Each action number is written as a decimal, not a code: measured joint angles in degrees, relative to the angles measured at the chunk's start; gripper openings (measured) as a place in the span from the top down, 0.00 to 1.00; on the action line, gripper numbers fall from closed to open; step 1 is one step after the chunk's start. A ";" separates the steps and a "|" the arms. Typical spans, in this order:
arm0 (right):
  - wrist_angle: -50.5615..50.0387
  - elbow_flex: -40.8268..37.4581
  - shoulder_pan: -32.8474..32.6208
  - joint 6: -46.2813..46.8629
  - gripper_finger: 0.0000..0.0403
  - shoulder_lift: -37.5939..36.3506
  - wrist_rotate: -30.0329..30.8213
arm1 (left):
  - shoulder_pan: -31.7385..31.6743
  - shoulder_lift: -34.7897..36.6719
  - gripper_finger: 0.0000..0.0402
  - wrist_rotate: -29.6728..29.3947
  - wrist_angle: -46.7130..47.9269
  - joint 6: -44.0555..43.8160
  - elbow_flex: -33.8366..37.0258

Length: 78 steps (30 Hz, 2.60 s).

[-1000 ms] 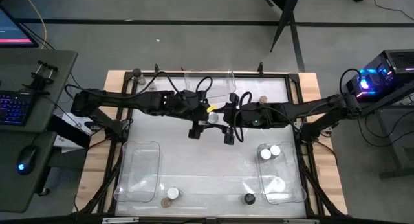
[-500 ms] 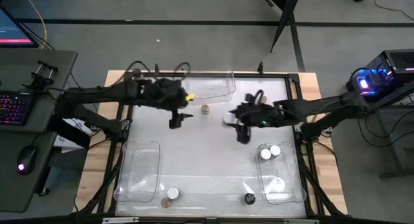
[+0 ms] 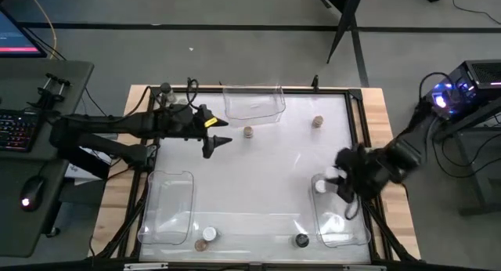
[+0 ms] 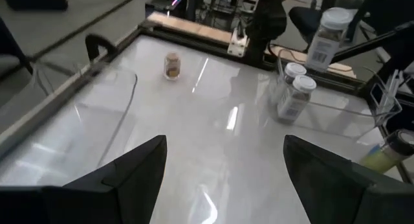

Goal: Sort spices by type
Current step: Put the white seasoning bottle into the bottom right transparent bin

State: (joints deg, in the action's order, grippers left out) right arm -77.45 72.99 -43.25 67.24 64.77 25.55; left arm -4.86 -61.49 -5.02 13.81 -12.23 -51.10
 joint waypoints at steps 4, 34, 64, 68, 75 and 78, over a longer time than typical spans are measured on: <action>-7.83 -0.62 -8.11 15.03 0.51 0.24 -0.27 | 0.00 0.04 0.27 -0.04 -0.56 -0.99 0.38; -2.84 -23.65 -12.41 40.11 0.40 0.00 4.42 | 0.00 0.02 0.27 -0.78 -4.35 -1.20 0.38; 10.12 -17.76 -12.83 26.35 0.94 1.66 -15.26 | 0.00 0.02 0.27 -1.61 -4.15 0.44 0.38; 10.59 -22.02 -12.31 31.44 0.95 4.00 -15.58 | 0.00 0.02 0.27 -1.61 -4.16 0.42 0.38; 9.90 -24.33 -9.94 34.29 0.99 5.36 -15.81 | 0.00 0.02 0.27 -1.61 -4.20 0.41 0.38; 9.38 -24.33 -9.18 34.33 1.00 5.36 -15.28 | 0.00 0.02 0.27 -1.61 -4.19 0.41 0.38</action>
State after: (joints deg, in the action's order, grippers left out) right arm -68.07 48.66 -52.43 101.57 70.13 10.27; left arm -4.86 -61.47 -6.63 9.61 -11.81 -50.72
